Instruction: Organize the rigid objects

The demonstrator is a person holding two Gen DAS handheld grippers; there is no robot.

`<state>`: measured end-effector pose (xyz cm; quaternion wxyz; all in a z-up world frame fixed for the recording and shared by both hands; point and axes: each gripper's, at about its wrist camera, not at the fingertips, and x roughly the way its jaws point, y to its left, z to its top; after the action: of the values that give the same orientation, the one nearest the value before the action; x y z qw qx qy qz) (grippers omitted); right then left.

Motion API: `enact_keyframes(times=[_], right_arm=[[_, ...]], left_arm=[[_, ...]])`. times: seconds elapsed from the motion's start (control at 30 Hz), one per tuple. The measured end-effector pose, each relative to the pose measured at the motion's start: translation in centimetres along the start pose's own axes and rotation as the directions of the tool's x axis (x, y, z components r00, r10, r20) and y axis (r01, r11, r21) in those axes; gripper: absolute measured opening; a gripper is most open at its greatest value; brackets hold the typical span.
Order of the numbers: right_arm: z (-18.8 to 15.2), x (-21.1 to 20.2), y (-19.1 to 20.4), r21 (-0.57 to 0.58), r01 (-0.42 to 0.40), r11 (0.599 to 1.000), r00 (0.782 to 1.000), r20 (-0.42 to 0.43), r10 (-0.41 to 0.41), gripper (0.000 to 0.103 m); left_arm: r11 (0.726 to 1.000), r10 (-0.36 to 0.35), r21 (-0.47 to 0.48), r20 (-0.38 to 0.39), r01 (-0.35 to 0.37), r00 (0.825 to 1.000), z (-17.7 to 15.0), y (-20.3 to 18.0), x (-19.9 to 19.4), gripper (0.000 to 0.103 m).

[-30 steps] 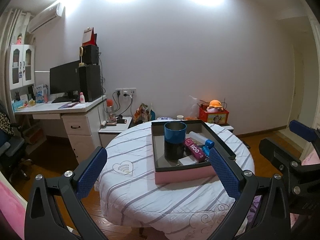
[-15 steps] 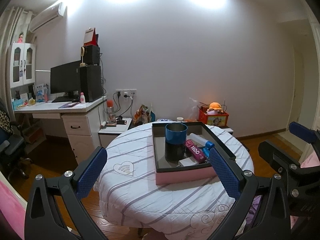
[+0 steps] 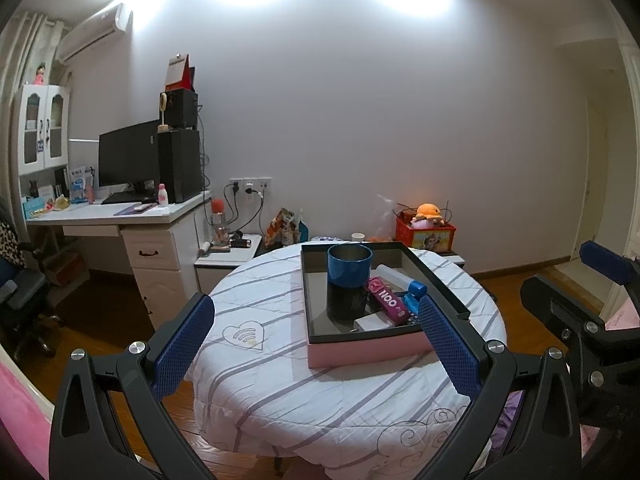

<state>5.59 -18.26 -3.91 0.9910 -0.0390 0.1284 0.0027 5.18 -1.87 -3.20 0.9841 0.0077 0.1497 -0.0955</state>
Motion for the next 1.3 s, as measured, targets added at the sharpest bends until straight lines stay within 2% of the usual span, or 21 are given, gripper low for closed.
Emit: enact_keyframes(times=[0.17, 0.67, 1.0, 1.17, 1.3], right_arm=[[0.0, 0.0, -0.3, 0.005, 0.007, 1.0, 1.0, -0.002, -0.007, 0.103], [0.1, -0.2, -2.1, 0.045, 0.048, 0.998, 0.999, 0.008, -0.049, 0.103], [-0.2, 0.3, -1.9, 0.038, 0.032, 0.999, 0.999, -0.013, -0.031, 0.103], [-0.2, 0.2, -1.9, 0.037, 0.028, 0.999, 1.0, -0.009, -0.028, 0.103], [-0.2, 0.2, -1.9, 0.038, 0.031, 0.999, 0.999, -0.014, -0.03, 0.103]], left_arm=[[0.999, -0.032, -0.014, -0.002, 0.032, 0.999, -0.2, -0.2, 0.3, 0.103], [1.0, -0.011, 0.026, 0.008, 0.011, 1.0, 0.1, -1.0, -0.1, 0.103], [1.0, 0.005, 0.023, 0.016, -0.006, 1.0, 0.3, -0.9, -0.4, 0.103], [0.999, 0.04, 0.033, 0.027, -0.041, 0.999, 0.2, -1.0, -0.5, 0.103], [0.999, 0.023, 0.035, 0.03, -0.024, 0.999, 0.1, -1.2, -0.6, 0.103]])
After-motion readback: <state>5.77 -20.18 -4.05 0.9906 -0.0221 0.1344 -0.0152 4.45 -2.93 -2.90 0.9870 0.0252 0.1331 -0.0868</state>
